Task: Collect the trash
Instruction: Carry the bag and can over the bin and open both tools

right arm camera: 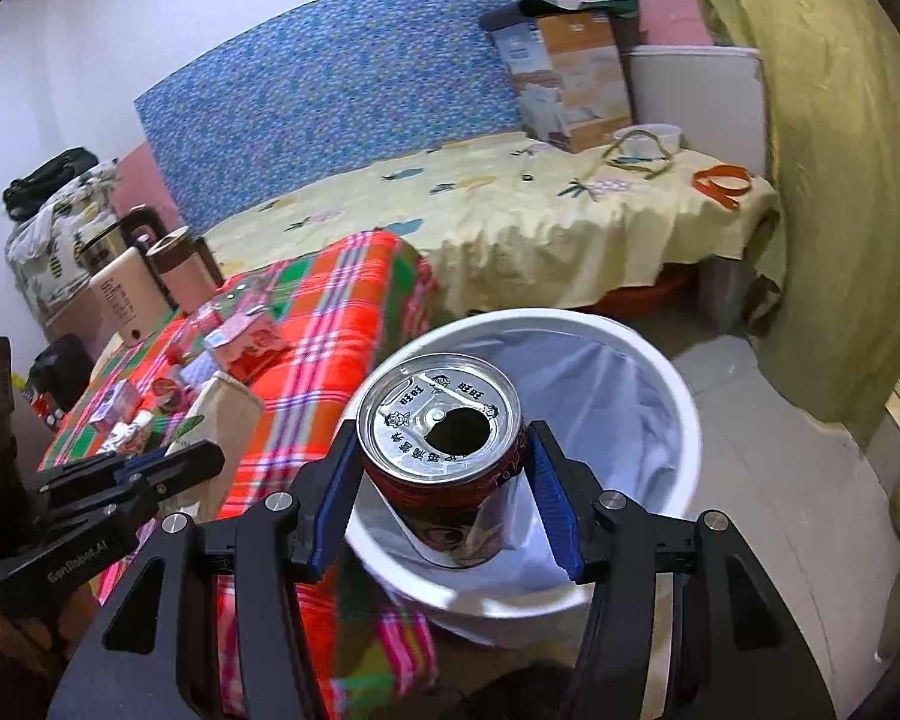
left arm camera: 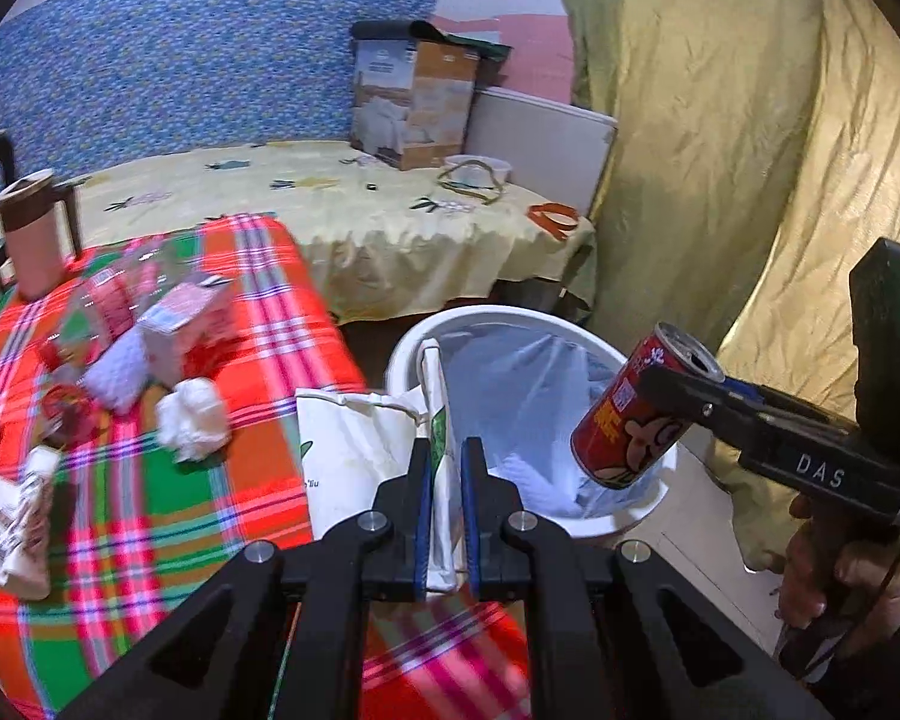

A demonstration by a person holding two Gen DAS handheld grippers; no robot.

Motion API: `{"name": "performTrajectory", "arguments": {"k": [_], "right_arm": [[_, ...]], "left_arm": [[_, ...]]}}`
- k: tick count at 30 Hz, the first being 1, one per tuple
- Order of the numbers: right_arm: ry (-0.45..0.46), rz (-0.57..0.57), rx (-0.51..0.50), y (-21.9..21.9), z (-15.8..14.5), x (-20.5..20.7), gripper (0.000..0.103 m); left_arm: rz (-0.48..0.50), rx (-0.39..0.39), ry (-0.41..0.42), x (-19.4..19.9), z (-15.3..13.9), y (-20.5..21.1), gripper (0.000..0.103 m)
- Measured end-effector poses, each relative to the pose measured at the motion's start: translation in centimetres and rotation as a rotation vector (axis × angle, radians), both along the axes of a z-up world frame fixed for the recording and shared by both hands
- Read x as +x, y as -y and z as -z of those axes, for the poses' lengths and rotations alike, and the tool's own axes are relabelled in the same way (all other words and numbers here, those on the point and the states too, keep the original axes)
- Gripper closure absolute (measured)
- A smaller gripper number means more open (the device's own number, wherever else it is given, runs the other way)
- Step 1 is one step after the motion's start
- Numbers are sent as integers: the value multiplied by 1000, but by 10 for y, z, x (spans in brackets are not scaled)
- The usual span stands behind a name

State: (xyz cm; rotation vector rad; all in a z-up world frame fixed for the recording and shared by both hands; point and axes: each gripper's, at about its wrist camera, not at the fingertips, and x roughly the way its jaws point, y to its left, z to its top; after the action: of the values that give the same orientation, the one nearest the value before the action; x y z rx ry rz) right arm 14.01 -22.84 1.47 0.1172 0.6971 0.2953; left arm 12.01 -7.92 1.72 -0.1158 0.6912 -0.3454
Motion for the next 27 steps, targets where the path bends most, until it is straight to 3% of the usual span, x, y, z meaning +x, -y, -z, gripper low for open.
{"name": "performTrajectory", "arguments": {"k": [12, 27], "right_arm": [[-39, 74, 5, 31, 18, 9, 47], [-103, 85, -12, 47, 41, 24, 47]], "left_arm": [[114, 8, 1, 30, 0, 46, 93], [184, 5, -45, 62, 22, 77, 93]]}}
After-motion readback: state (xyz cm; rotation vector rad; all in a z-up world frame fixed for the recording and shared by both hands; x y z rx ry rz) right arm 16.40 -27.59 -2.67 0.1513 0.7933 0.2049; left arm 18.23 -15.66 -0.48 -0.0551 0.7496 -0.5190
